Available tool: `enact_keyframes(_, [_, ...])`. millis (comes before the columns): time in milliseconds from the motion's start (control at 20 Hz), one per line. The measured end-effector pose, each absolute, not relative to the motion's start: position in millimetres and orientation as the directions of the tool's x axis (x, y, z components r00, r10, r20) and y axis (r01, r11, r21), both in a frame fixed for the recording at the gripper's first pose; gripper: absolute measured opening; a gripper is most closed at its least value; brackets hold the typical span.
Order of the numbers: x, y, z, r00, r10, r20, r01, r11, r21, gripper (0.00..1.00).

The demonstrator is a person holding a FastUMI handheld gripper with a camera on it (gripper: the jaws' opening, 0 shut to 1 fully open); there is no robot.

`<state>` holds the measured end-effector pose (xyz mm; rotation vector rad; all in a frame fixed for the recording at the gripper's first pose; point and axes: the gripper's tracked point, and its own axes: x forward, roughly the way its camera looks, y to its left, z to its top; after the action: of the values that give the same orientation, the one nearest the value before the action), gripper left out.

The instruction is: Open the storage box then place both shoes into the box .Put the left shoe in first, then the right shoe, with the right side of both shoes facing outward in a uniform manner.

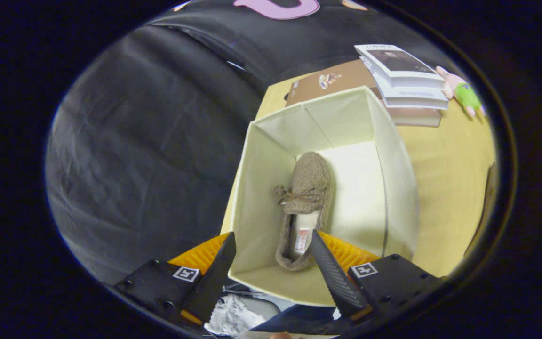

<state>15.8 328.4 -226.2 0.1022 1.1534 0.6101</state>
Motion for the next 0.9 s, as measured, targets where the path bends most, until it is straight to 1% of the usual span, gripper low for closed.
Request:
enact_keyframes(150, [13.9, 295.8, -193.0, 0.305, 0.515, -0.801, -0.431, 0.824, 0.366, 1.00])
enact_keyframes(250, [16.8, 266.9, -173.2, 0.355, 0.503, -0.788, -0.442, 0.833, 0.333, 1.00])
enact_keyframes(350, [21.4, 233.7, -157.4, 0.415, 0.480, -0.773, -0.456, 0.845, 0.280, 1.00])
enact_keyframes(500, [31.8, 173.0, -142.4, 0.508, 0.398, -0.764, -0.440, 0.882, 0.167, 1.00])
enact_keyframes(650, [38.2, 106.2, -130.5, 0.581, 0.289, -0.761, -0.365, 0.928, 0.073, 1.00])
enact_keyframes(750, [42.7, 58.0, -127.4, 0.607, 0.210, -0.766, -0.294, 0.955, 0.029, 1.00])
enact_keyframes(900, [54.1, -17.1, -132.2, 0.619, 0.080, -0.781, -0.190, 0.981, -0.050, 1.00])
